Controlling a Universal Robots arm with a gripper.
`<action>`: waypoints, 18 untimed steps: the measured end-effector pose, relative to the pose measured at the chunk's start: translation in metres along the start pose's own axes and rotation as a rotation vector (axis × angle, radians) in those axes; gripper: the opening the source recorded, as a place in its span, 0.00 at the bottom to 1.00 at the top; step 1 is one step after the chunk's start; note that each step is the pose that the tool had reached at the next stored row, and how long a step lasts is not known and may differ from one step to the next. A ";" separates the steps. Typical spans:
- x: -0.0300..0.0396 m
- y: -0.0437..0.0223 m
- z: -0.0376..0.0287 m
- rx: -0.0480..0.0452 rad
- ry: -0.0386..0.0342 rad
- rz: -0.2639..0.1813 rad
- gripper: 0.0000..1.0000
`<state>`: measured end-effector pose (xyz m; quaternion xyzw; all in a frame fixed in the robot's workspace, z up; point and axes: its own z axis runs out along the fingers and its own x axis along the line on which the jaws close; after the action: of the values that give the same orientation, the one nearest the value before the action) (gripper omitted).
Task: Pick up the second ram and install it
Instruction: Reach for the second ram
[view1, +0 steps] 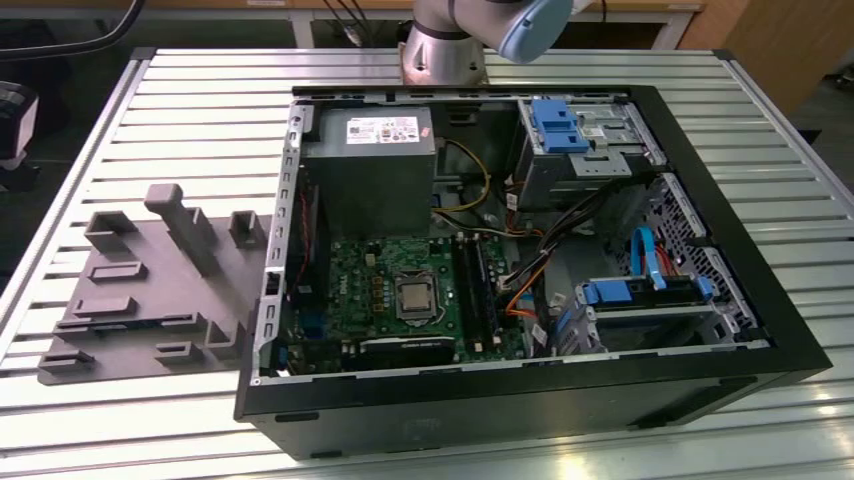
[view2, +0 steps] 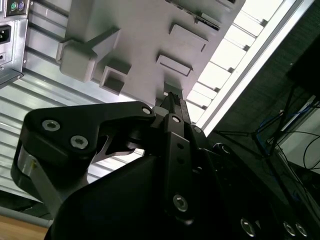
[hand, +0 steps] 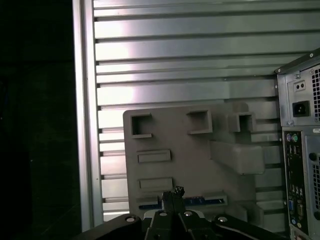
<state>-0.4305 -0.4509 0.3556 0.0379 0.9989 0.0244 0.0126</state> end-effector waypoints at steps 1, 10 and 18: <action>0.0000 -0.0004 0.0006 -0.0001 -0.0002 0.000 0.11; 0.0004 -0.0040 0.0036 -0.0001 -0.0001 0.000 0.11; 0.0010 -0.0066 0.0060 -0.0001 -0.0001 0.000 0.11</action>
<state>-0.4318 -0.4571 0.3494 0.0379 0.9989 0.0245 0.0127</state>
